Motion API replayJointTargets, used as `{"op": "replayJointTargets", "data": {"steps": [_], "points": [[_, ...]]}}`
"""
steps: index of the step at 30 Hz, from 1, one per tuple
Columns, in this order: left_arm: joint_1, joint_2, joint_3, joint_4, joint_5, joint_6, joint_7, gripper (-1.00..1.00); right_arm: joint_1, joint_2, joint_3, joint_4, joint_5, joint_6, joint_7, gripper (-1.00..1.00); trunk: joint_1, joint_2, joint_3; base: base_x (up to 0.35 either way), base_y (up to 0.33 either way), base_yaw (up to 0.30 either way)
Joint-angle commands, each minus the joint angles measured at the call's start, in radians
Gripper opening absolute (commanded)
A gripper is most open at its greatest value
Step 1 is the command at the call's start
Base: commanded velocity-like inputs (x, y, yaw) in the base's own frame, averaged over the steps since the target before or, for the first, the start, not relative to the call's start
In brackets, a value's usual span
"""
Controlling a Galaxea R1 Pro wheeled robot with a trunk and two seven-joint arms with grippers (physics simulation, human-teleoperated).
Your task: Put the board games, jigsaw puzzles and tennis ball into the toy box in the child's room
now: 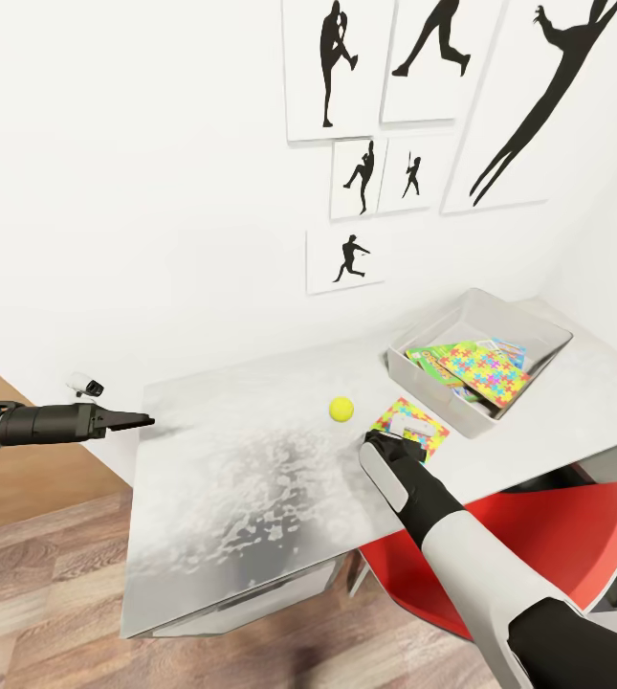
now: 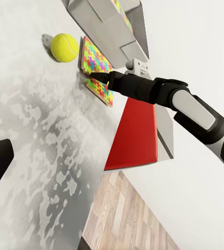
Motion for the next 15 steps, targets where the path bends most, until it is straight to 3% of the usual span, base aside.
{"op": "replayJointTargets", "data": {"steps": [1,15], "points": [[-0.001,0.001,-0.004,0.0,0.003,0.011,-0.003,1.0,-0.001,-0.001,0.004,-0.001,-0.004,0.007,-0.007,1.0,0.001,-0.002,-0.002,0.0,0.0,0.0],[-0.001,0.001,-0.004,0.0,0.003,0.011,-0.003,1.0,-0.001,-0.001,0.004,-0.001,-0.004,0.007,-0.007,1.0,0.001,-0.002,-0.002,0.0,0.0,0.0]]}}
